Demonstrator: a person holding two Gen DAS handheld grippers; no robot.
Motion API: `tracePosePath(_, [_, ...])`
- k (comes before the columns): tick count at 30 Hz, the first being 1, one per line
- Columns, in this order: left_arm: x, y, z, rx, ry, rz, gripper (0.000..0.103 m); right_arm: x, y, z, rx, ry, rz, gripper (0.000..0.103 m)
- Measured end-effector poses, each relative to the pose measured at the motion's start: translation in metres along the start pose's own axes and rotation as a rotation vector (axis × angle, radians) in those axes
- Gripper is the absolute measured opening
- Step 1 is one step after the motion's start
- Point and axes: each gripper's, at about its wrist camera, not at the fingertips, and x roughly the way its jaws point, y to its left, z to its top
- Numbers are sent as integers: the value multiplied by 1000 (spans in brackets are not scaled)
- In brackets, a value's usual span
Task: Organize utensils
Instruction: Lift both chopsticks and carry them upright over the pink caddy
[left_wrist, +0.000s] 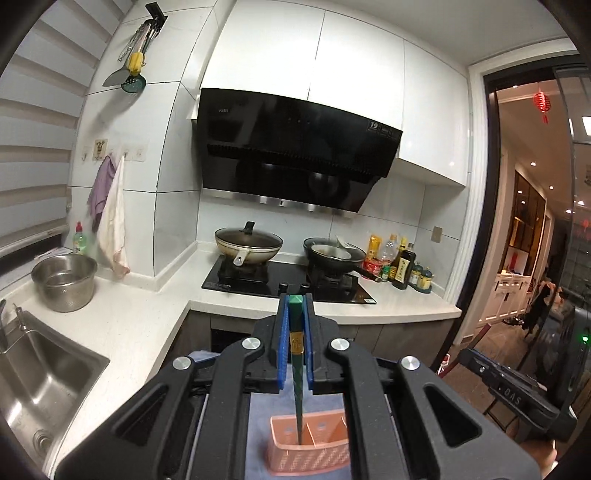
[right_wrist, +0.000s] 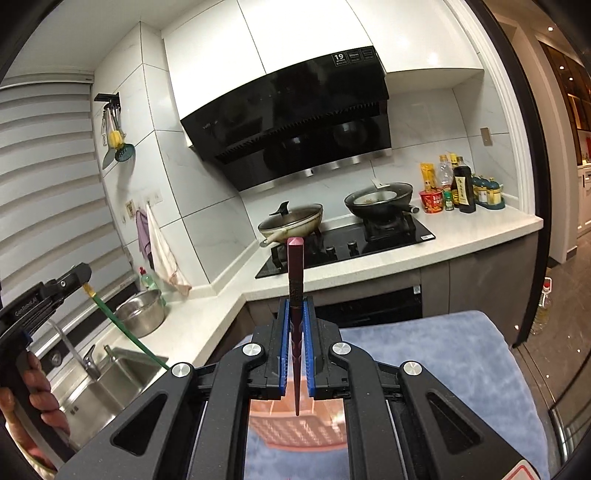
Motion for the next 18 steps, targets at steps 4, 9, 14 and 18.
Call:
tracePosePath(4, [33,1,-7,2,24,18,7,28,1,5,7,14,8,7])
tracePosePath(9, [64,2,-27,28,63,40,7,58,2,-4,-3,64,7,7])
tracePosePath(14, [83,6,-45,12,117,35,7,80,-2,-26,-9,124,-4,7])
tracePosePath(18, [91,9,-57,3,150,38,7,92,-6,-38,-5,160,-18,7])
